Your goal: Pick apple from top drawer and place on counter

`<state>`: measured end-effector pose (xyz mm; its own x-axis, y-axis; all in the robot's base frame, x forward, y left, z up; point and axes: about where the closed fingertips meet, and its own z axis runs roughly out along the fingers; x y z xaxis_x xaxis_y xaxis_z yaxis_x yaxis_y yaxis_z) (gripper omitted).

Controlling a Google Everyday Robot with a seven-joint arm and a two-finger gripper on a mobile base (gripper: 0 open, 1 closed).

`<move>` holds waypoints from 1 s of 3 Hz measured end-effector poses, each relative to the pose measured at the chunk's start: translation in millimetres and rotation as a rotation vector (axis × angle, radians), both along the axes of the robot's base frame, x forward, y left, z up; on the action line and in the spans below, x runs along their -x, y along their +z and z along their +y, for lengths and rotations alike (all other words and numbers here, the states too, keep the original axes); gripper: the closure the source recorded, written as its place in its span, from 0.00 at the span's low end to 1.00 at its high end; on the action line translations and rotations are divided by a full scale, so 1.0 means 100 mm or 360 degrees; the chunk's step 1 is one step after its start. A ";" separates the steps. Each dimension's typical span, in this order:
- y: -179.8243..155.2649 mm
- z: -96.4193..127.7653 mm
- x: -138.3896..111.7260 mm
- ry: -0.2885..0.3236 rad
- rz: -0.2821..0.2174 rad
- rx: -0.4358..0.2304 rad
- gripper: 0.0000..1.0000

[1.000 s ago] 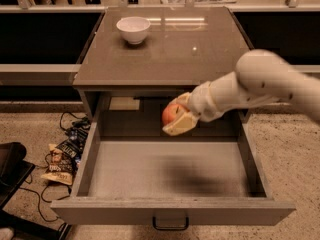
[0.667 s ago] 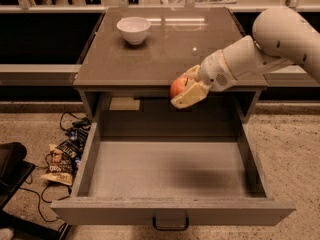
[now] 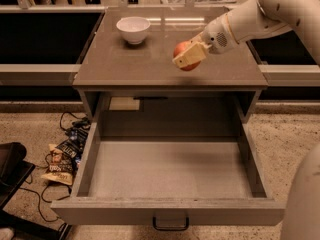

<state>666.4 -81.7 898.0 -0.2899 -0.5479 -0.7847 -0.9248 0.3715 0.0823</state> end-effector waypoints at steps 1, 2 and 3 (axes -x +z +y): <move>0.00 -0.14 -0.56 -0.0279 -0.0057 -0.0005 1.00; -0.21 -0.20 -0.80 -0.0387 -0.0087 0.0029 1.00; -0.60 -0.12 -0.93 -0.0394 -0.0101 0.0198 1.00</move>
Offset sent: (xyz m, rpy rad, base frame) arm 0.1072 -0.0336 -0.0409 -0.0439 -0.0852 -0.3346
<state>759.6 -93.3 838.0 -0.3791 -0.5601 -0.7367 -0.8066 0.5901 -0.0336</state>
